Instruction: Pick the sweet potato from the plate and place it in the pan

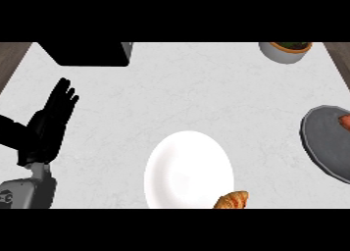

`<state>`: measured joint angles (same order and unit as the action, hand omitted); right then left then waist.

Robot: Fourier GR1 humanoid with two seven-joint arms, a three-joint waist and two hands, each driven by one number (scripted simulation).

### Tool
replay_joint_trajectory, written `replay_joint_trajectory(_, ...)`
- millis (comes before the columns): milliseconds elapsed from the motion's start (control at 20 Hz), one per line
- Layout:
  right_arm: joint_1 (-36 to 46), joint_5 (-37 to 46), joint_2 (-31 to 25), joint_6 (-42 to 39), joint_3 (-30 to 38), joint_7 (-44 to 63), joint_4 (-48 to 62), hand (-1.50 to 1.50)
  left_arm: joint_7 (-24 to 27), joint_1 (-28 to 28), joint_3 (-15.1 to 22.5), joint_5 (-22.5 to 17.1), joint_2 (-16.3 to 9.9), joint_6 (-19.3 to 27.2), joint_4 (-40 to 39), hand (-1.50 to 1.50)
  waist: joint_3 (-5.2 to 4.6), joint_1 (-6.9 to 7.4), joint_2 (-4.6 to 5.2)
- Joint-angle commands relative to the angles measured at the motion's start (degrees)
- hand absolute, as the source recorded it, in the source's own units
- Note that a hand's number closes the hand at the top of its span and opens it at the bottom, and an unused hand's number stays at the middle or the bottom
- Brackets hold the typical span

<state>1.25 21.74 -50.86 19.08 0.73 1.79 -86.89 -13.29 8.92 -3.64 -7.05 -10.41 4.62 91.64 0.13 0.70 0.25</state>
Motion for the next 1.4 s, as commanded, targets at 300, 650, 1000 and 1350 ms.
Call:
replay_joint_trajectory(300,13.7,3.3,10.6,2.6,-0.7,-26.2,36.1,1.5,0.9,2.4,-0.6,0.3,0.1,-1.0,-3.0,0.0,-0.02,0.35,0.14)
replay_joint_trajectory(650,20.9,2.5,12.1,-5.1,1.3,-19.2,51.3,-1.5,0.5,1.0,-0.6,0.0,0.9,-0.6,-0.7,0.0,-0.03,0.58,0.09)
replay_joint_trajectory(1000,27.4,-0.2,13.7,-5.4,7.2,-35.1,65.1,-1.5,1.5,-0.9,-0.5,0.3,1.7,-1.1,-1.0,0.0,0.0,0.42,0.08)
replay_joint_trajectory(1350,24.9,-15.4,7.8,-21.4,20.0,-42.4,65.5,-1.5,-0.9,1.2,-2.8,-0.2,-0.6,-0.8,-0.4,0.0,0.04,-0.74,-0.07)
